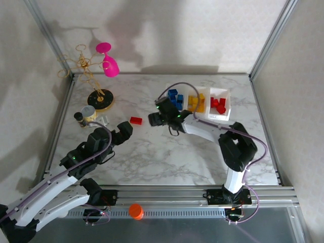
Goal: Sort the legos into containers by color
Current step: Pick up the lego from the center of the table.
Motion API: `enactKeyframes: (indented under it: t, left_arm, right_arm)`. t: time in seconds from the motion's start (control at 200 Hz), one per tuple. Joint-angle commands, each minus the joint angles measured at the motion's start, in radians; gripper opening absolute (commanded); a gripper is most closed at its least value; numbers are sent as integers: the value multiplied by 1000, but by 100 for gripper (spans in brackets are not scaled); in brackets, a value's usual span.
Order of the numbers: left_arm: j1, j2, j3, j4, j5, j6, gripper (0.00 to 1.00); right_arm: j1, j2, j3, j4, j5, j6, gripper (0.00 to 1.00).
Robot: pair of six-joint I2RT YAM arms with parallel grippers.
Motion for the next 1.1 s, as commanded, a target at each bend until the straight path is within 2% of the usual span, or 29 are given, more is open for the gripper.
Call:
enactKeyframes:
  t: [0.0, 0.12, 0.446, 0.606, 0.741, 0.856, 1.096]
  left_arm:
    - [12, -34, -5, -125, -72, -43, 100]
    - [13, -53, -3, -151, -90, -58, 100]
    - [15, -79, -8, -175, -132, -90, 100]
    - [16, -78, -7, -173, -145, -89, 100]
    - [16, -82, -13, -154, -146, -79, 100]
    - [17, -81, -16, -147, -144, -76, 100]
    - [18, -84, -18, -142, -144, -71, 100]
  right_arm:
    - [49, 100, 69, -4, -50, -88, 82]
    - [55, 198, 148, 16, -115, -132, 83]
    - [28, 441, 411, -41, -85, -193, 84]
    - [18, 525, 516, -84, -80, -228, 81]
    - [14, 560, 563, -87, -103, -244, 73]
    - [13, 582, 605, -112, -110, -252, 62]
    - [12, 548, 570, -103, -120, -243, 40]
